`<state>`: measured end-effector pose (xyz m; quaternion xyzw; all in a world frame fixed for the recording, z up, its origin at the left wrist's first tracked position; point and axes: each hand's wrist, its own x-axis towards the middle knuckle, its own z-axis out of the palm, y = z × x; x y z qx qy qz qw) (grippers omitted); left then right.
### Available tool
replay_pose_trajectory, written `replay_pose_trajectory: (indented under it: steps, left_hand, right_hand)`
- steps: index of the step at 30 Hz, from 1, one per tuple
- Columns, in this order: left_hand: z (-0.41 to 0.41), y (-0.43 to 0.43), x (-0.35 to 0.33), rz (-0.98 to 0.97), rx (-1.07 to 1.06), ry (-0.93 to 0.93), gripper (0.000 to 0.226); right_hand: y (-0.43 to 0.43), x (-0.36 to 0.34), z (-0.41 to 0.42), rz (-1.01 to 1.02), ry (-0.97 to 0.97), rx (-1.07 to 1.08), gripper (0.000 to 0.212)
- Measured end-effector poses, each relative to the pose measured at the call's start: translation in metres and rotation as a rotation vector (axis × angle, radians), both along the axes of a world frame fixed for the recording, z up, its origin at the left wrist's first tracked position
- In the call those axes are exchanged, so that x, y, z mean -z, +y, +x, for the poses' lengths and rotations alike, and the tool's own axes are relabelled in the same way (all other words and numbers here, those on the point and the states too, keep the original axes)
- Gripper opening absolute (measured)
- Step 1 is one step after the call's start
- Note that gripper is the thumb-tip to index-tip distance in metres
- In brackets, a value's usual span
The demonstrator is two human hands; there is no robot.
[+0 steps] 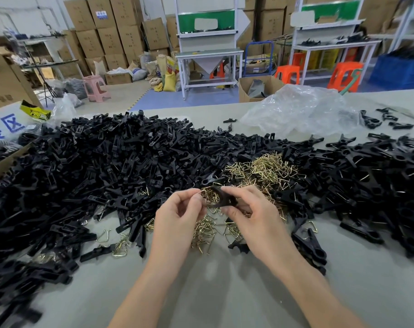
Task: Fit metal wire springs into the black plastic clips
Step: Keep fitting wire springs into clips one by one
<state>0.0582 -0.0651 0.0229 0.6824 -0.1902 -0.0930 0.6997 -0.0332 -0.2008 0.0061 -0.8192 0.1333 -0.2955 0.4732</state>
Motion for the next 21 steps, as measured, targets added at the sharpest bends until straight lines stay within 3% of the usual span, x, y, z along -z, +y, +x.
replay_pose_trajectory:
  steps: [8, 15, 21]
  left_hand:
    - [-0.0061, -0.0025, -0.0053, -0.149, 0.134, 0.249, 0.027]
    - [-0.0093, -0.0060, -0.0066, -0.216, 0.146, 0.344, 0.011]
    - [-0.0084, -0.0048, -0.0062, -0.244, 0.182, 0.363, 0.012]
  right_hand:
    - [0.0044, -0.0037, -0.0005, -0.048, -0.024, 0.013, 0.036]
    - [0.0042, -0.0018, 0.0006, -0.108, -0.033, 0.043, 0.039]
    - [0.0057, -0.0056, -0.0016, -0.092, -0.038, 0.048, 0.034]
